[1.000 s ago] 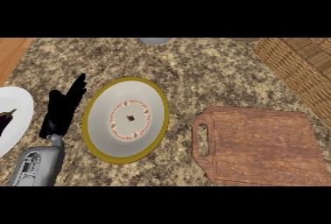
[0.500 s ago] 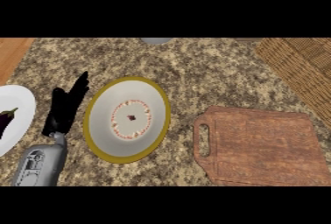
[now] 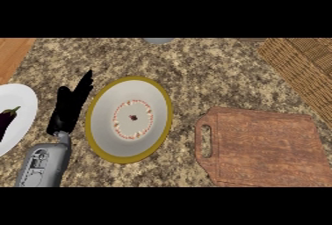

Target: Pick the tomato from the cutting board and place it in the basket

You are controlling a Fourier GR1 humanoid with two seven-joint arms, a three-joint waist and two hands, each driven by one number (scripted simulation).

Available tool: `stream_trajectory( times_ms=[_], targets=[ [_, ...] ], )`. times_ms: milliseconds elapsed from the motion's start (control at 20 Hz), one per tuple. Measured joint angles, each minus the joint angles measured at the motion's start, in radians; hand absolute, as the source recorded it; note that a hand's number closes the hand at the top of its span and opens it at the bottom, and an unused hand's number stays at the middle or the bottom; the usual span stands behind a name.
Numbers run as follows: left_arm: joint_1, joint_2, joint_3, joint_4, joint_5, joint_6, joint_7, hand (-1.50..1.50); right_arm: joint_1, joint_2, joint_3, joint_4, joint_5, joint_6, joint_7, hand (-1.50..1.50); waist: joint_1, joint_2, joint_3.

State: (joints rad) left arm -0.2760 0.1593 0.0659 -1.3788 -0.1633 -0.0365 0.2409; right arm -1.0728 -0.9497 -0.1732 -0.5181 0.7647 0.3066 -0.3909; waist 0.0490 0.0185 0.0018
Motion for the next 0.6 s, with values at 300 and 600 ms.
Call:
stream_trajectory(
  times_ms=[300, 600],
  targets=[
    [0.001, 0.000, 0.003, -0.007, 0.008, -0.006, 0.008, 0.00, -0.029, 0.038, -0.016, 0.162, 0.013, -0.019, -0.021, -1.50, 0.003, 0.000, 0.000],
    [0.013, -0.001, 0.004, -0.005, 0.004, -0.003, -0.005, 0.00, -0.023, 0.051, -0.076, 0.278, -0.026, -0.024, -0.057, -1.50, 0.006, 0.004, 0.001]
  ],
)
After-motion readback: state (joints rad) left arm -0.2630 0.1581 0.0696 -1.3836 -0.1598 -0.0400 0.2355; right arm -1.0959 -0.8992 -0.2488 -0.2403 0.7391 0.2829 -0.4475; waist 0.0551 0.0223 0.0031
